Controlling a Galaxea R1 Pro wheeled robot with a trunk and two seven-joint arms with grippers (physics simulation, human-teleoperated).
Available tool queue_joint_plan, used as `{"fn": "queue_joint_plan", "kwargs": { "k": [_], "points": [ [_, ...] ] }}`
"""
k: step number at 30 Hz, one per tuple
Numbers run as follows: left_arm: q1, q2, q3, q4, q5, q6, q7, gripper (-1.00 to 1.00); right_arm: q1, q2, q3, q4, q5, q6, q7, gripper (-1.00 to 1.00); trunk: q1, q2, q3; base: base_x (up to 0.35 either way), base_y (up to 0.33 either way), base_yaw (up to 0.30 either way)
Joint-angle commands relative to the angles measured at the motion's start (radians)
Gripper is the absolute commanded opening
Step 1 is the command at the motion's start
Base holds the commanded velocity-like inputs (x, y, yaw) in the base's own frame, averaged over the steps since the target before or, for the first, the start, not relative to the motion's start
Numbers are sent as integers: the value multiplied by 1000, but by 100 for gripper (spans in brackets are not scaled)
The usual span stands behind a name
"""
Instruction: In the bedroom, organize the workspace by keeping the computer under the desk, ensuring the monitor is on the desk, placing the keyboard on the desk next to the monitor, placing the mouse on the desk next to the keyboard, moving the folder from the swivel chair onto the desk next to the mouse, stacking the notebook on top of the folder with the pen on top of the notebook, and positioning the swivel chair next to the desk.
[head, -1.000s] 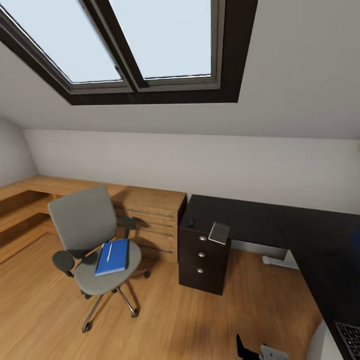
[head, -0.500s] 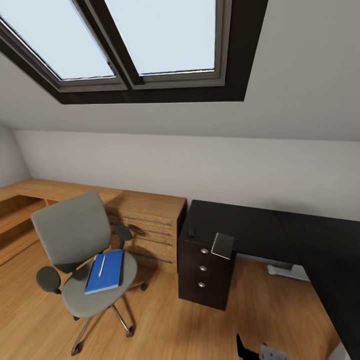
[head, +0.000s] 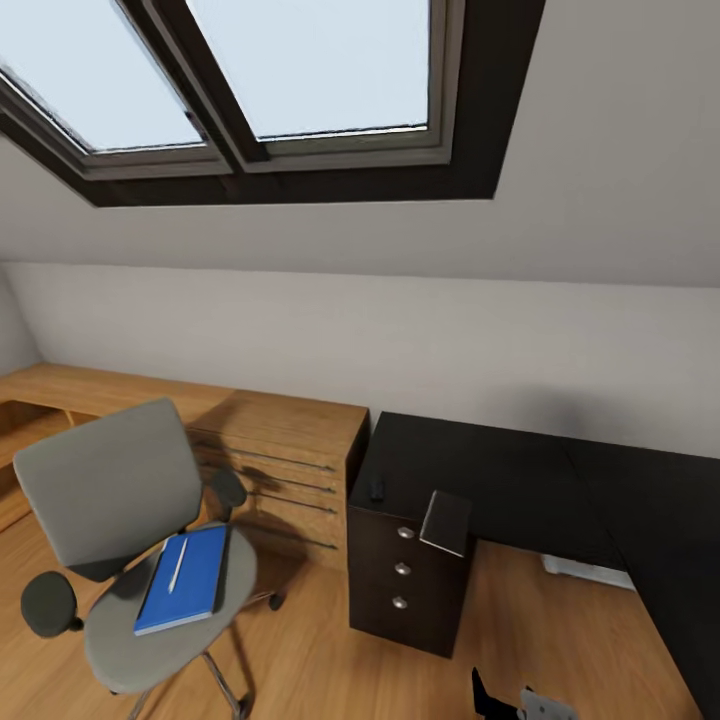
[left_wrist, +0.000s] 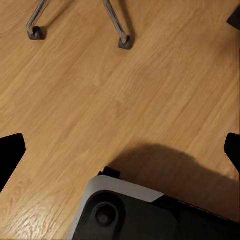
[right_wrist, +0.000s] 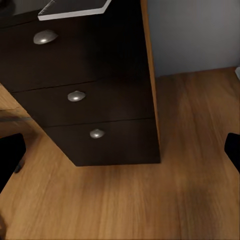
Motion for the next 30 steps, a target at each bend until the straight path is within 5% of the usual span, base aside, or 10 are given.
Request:
{"fn": "queue_joint_plan", "kwargs": {
  "k": [1, 11, 18, 22, 27, 28, 29, 30],
  "points": [
    [0, 0, -3, -1, 8, -3, 4, 100, -1, 0, 8, 1, -11, -2, 4, 100, 1, -2, -2, 326, -135, 0],
    [0, -4, -3, -1, 8, -3, 5, 100, -1, -1, 8, 1, -11, -2, 5, 100, 1, -2, -2, 310, -125, 0],
    [0, -4, -2, -12, 10, -9, 5, 100, -1, 0, 9, 1, -10, -2, 6, 100, 1, -2, -2, 44, -9, 0],
    [0, -3, -1, -73, 11, -7, 7, 100, -1, 6, 12, 2, 1, -2, 8, 100, 1, -2, -2, 5, -1, 0],
    [0, -4, -2, -224, 12, 16, 13, 100, -1, 52, 12, 0, 20, -3, 5, 100, 1, -2, -2, 1, 0, 0],
    [0, -5, -2, -272, 12, 50, 14, 100, -1, 58, 10, -3, 20, -4, 4, 100, 1, -2, -2, 0, 0, 0],
    [0, -5, -1, -423, 13, 230, 16, 100, -1, 61, 3, -10, 17, -6, 1, 100, 1, -2, -2, 0, 0, 0],
    [-1, -6, 0, -491, 14, 317, 16, 100, -1, 59, 2, -18, 16, -6, -1, 100, 1, -2, -2, 0, 0, 0]
  ]
}}
